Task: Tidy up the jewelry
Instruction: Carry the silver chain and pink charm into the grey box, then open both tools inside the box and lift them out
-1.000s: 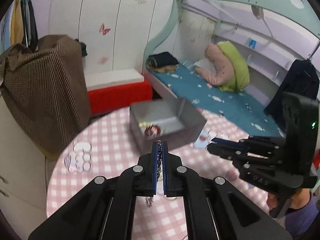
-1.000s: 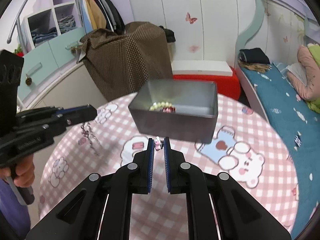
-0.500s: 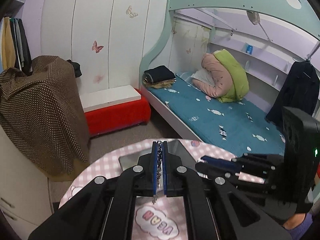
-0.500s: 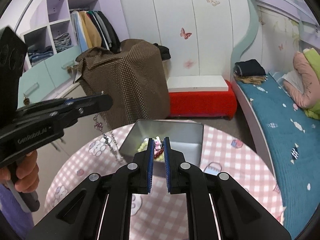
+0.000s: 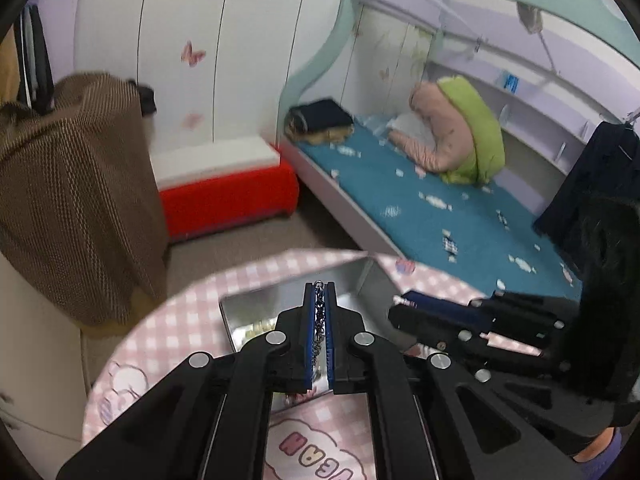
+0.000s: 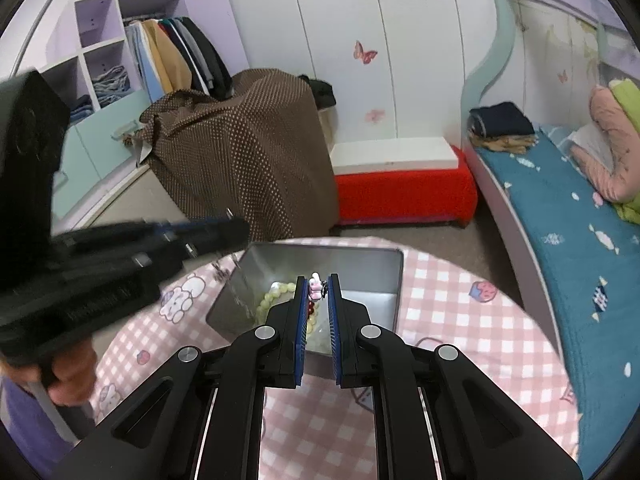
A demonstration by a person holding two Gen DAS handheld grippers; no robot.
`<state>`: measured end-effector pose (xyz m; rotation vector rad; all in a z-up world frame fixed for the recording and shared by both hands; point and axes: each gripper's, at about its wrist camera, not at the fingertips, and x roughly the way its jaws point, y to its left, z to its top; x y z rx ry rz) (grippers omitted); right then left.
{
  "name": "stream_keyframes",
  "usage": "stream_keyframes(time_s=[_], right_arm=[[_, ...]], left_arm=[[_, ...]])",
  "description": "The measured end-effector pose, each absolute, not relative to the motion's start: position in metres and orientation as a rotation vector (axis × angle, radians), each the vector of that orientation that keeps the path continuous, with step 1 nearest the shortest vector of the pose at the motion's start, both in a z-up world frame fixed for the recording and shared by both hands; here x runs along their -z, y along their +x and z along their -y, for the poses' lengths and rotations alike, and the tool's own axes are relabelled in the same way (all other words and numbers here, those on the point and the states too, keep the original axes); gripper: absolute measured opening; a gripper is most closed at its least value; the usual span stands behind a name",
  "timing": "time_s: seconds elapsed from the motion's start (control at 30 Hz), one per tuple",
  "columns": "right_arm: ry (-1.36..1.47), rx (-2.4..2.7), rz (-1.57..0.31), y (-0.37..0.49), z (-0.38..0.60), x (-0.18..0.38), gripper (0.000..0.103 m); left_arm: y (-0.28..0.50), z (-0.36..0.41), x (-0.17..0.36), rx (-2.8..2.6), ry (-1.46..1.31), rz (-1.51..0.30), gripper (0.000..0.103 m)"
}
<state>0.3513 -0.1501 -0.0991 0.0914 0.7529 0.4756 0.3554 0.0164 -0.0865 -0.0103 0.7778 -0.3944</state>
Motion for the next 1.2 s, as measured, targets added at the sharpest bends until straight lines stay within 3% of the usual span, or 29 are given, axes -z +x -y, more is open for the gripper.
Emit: stream_keyframes(time_s=[0.17,0.27,0.37,0.47,0.63,0.97,1.07,1.17,1.2], right_arm=[[0.092,-0.478,-0.781,0.359,0.147,0.114,0.011],[0.100,-0.479,-0.793,0.363,0.146,0.119,0.011],[0.107,-0.485,-0.809,0.366,0.144,0.125,0.011],[0.116,-0.488,-0.819,0.368,0.143,0.130,0.011],[0.130,-0.491,-0.834,0.369,0.143,0.136,0.012],[0.134,-0.485,-0.805,0.357,0.150,0.120,0.013],[0.116,-0.461,-0.781,0.346,0.153,0.110,0.023],[0.113,-0.433,-0.768,0.335,0.160,0.100,0.042],[0.110,-0.422,-0.757,0.330,0.162,0.096,0.054]], left_arm=[[0.361,-0.014,0.108,0.394,0.016,-0.830,0.006],[0.361,-0.015,0.115,0.380,0.030,-0.843,0.020],[0.361,-0.018,0.118,0.372,0.035,-0.846,0.022],[0.360,-0.018,0.121,0.369,0.036,-0.849,0.034],[0.358,-0.017,0.119,0.355,0.049,-0.840,0.037],[0.343,-0.024,0.105,0.326,0.058,-0.782,0.060],[0.333,-0.025,0.099,0.331,0.053,-0.765,0.063],[0.324,-0.027,0.095,0.332,0.050,-0.768,0.063],[0.320,-0.028,0.093,0.326,0.048,-0.763,0.064]])
